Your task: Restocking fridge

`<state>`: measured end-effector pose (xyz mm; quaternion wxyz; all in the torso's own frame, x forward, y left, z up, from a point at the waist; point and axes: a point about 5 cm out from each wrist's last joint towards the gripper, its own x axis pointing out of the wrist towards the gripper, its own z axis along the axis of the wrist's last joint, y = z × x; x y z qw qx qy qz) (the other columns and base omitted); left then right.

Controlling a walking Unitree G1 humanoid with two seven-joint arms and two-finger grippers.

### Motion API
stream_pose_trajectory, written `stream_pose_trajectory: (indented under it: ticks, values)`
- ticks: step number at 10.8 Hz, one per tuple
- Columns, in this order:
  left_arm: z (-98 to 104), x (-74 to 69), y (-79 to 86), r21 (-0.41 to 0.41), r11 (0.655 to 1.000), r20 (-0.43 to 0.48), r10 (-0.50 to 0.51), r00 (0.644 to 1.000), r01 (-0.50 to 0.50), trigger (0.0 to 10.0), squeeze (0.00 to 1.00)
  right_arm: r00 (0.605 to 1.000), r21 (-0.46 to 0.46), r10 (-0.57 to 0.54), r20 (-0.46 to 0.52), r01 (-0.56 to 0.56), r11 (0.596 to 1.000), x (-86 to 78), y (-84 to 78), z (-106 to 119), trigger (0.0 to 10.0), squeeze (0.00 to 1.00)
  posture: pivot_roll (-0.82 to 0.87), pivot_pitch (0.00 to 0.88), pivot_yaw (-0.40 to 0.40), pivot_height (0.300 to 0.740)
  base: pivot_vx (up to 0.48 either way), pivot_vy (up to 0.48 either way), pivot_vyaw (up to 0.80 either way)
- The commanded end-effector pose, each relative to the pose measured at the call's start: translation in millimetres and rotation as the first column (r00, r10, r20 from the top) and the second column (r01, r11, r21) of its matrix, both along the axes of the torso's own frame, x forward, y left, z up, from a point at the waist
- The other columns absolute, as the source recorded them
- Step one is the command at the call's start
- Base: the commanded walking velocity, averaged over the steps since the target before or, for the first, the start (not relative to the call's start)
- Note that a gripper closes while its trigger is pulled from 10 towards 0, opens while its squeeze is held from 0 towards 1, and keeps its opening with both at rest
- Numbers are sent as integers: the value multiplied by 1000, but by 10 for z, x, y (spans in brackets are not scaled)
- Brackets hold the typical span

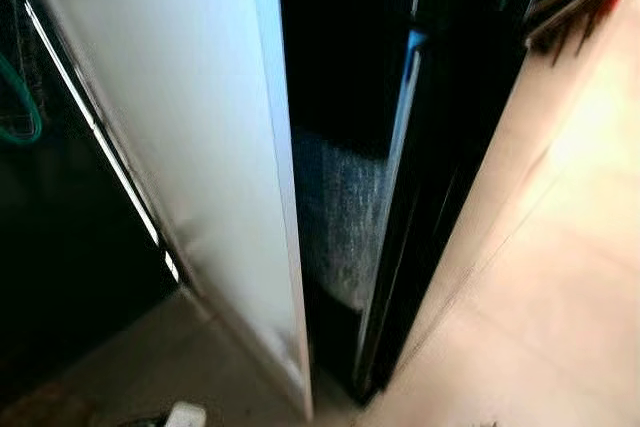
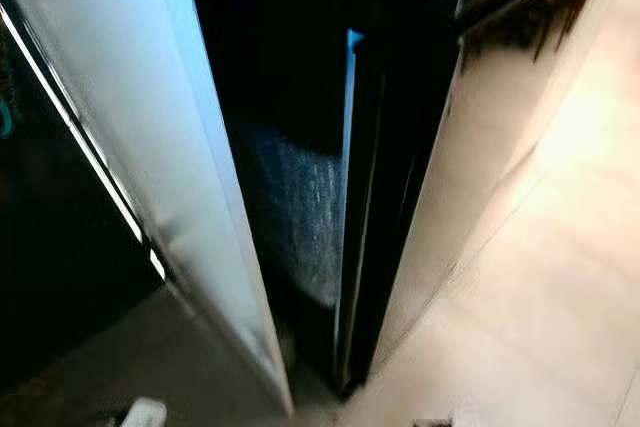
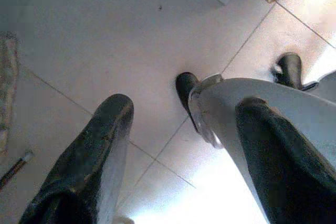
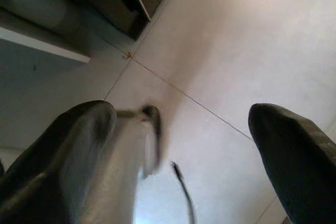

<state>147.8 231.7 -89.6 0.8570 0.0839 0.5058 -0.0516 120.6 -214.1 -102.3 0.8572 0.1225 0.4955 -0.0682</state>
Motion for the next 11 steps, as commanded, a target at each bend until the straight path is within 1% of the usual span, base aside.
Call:
stream_pose_trajectory:
  ticks: [1, 8, 11]
  values:
    - [-21, -39, -28, -8, 1000, -13, -7, 1000, 6, 10000, 0, 1000, -9, 6, -7, -6, 1000, -7, -35, 4, 10000, 0, -5, 0, 10, 740, 0, -480, 0]
    - [-25, -44, -30, -5, 1000, -16, -5, 1000, 4, 10000, 0, 1000, -7, 17, -10, -17, 1000, -12, -40, 4, 10000, 0, -4, 0, 4, 740, 0, -480, 0]
    - [-27, -48, -27, -2, 1000, -19, 3, 1000, -3, 10000, 0, 1000, -10, 24, -11, -24, 1000, -10, -43, 5, 10000, 0, -3, 0, 3, 740, 0, 0, 0]
